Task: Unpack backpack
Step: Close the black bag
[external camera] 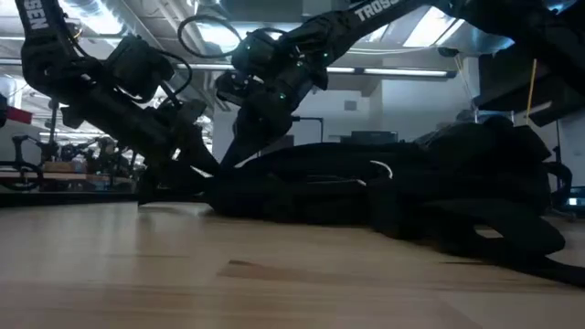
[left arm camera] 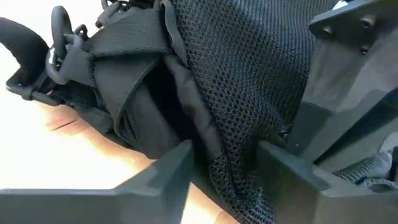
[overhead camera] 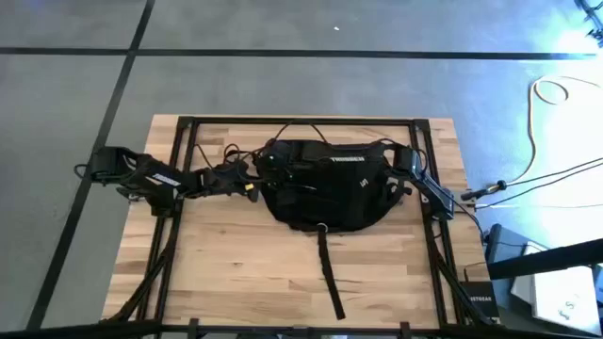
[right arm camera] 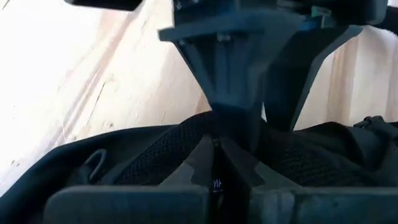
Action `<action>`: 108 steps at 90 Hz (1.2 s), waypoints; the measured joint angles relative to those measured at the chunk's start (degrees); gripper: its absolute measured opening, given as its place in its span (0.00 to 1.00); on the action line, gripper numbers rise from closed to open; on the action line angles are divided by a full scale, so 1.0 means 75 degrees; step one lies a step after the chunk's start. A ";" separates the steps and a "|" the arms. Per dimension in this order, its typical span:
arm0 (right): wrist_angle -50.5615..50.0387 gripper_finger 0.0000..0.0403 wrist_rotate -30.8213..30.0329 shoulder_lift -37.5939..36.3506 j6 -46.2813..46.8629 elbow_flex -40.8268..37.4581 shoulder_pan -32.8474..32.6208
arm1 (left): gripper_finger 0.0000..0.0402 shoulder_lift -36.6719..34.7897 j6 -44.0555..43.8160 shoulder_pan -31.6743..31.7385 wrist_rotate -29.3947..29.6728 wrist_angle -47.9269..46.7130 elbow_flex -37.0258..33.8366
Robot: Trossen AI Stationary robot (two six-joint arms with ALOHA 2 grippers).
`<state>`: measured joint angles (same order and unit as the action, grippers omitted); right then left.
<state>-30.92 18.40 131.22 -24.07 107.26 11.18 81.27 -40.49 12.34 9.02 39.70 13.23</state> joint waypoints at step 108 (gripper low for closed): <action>-0.0881 0.00 -0.0177 -0.0221 0.0146 0.0026 -0.0180 | 0.01 -0.0005 0.1277 -0.0224 -0.0160 -0.0074 0.0379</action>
<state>-37.53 17.07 129.56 -22.97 107.46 9.83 81.23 -30.92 10.66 7.82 39.15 16.08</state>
